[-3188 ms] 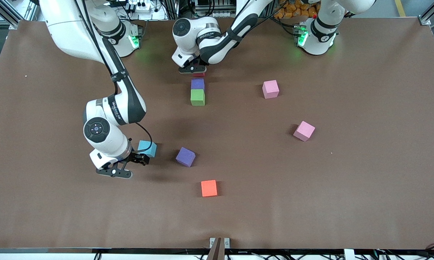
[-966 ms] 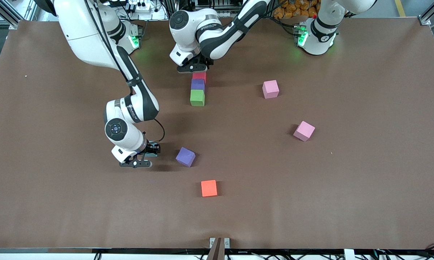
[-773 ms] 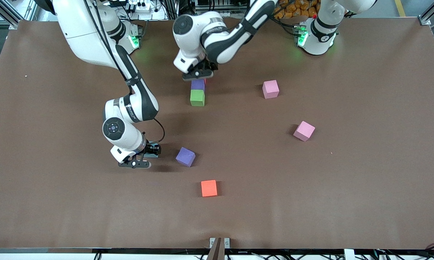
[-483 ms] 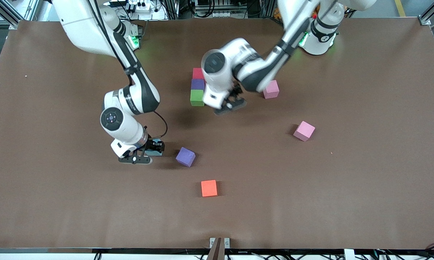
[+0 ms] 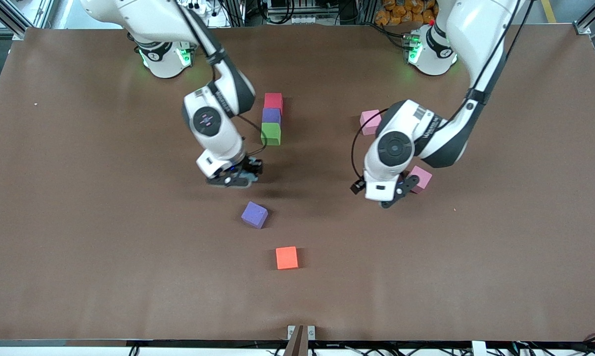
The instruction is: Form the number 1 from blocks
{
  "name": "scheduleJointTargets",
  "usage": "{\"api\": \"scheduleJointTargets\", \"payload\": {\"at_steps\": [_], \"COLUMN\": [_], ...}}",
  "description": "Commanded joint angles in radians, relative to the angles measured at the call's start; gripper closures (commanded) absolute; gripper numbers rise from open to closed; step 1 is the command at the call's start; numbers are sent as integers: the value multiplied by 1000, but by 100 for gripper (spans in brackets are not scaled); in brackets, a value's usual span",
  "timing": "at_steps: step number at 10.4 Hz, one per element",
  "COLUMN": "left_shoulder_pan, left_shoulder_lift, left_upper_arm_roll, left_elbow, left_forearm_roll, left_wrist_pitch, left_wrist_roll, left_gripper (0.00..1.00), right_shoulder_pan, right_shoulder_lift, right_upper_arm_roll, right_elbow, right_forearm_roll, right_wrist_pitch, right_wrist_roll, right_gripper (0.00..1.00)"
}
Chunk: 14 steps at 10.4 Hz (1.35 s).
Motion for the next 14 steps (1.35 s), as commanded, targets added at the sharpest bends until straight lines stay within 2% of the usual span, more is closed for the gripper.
{"api": "scheduleJointTargets", "payload": {"at_steps": [1, 2, 5, 8, 11, 12, 13, 14], "left_shoulder_pan": [96, 104, 88, 60, 45, 44, 44, 46], "left_shoulder_lift": [-185, -186, -117, -111, -143, -169, -213, -263], "left_upper_arm_roll": [-15, -14, -15, -21, -37, -79, -122, -174], "left_elbow": [-241, -265, -230, -237, -314, -384, -482, -559], "left_forearm_roll": [22, 22, 78, 80, 81, 80, 81, 81], "left_wrist_pitch": [117, 142, 164, 164, 168, 212, 293, 323], "left_wrist_roll": [-29, -29, -32, -44, -53, -53, -52, -42], "left_gripper": [0, 0, 0, 0, 0, 0, 0, 0], "right_shoulder_pan": [56, 68, 94, 126, 156, 157, 157, 154], "right_shoulder_lift": [-21, -19, -2, 33, 68, 68, 68, 62], "right_upper_arm_roll": [-8, -8, -8, -8, -8, -8, -8, -8], "right_elbow": [-56, -69, -83, -76, -77, -77, -79, -79], "right_forearm_roll": [15, 15, 15, 16, 16, 15, 16, 16], "right_wrist_pitch": [27, 39, 51, 76, 125, 125, 125, 123], "right_wrist_roll": [70, 70, 73, 96, 99, 103, 105, 103], "right_gripper": [41, 41, 41, 40, 37, 25, 5, 0]}}
